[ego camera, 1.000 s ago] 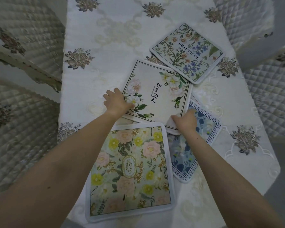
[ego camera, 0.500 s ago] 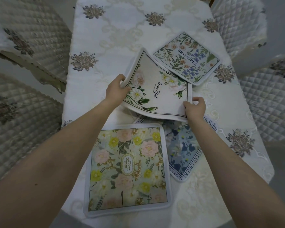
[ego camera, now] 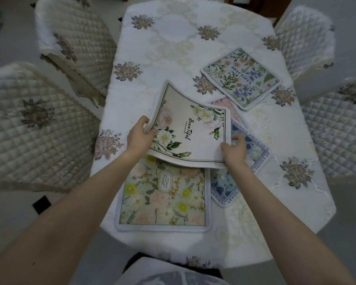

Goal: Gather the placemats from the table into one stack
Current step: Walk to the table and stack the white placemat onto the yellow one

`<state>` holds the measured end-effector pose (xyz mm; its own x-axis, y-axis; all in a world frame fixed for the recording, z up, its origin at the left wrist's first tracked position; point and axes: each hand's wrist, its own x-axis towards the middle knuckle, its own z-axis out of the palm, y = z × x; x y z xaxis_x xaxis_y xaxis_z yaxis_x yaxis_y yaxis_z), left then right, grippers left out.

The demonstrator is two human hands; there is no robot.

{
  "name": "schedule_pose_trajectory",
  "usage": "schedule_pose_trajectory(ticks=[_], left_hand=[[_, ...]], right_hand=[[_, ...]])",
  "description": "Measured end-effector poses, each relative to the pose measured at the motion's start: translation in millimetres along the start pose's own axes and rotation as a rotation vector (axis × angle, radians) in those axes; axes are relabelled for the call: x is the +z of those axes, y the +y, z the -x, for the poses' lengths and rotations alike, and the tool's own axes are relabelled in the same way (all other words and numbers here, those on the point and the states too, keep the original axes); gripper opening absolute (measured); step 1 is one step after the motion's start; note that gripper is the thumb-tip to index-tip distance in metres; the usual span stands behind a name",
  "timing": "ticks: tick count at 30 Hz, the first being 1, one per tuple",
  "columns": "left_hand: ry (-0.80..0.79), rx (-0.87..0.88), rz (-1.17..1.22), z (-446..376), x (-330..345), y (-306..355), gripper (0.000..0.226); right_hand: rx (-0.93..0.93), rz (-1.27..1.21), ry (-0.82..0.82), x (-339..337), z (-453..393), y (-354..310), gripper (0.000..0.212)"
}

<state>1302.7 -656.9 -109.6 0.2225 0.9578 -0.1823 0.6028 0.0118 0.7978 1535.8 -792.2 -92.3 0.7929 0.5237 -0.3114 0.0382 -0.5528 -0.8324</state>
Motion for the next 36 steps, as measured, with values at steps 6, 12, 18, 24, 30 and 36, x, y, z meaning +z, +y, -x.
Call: schedule_pose_trajectory(ticks=[6,12,18,24,30,36], left_hand=[[0.058,-0.118,0.086,84.3,-6.3,-45.4,0.016],[0.106,-0.176,0.173,149.9,-13.1,-77.0,0.017],[0.093,-0.278,0.081,172.3,-11.6,-97.2,0.018],[0.100,-0.278,-0.187,178.2,-11.4,-100.1,0.024],[0.090,-0.277,-0.353,175.5,-10.4,-94.2,0.048],[0.085,-0.319,-0.386,176.5,-5.4,-90.8,0.040]], right_hand=[[-0.037,0.004,-0.089,-0.7,54.4,43.6,0.017],[-0.170,0.068,-0.131,-1.5,92.1,76.1,0.017],[-0.168,0.131,-0.162,1.1,119.7,101.0,0.019],[-0.153,0.282,-0.209,-6.6,122.5,109.9,0.017],[-0.201,0.554,-0.215,-8.4,106.9,108.4,0.009],[-0.198,0.654,-0.232,0.5,110.3,103.4,0.014]])
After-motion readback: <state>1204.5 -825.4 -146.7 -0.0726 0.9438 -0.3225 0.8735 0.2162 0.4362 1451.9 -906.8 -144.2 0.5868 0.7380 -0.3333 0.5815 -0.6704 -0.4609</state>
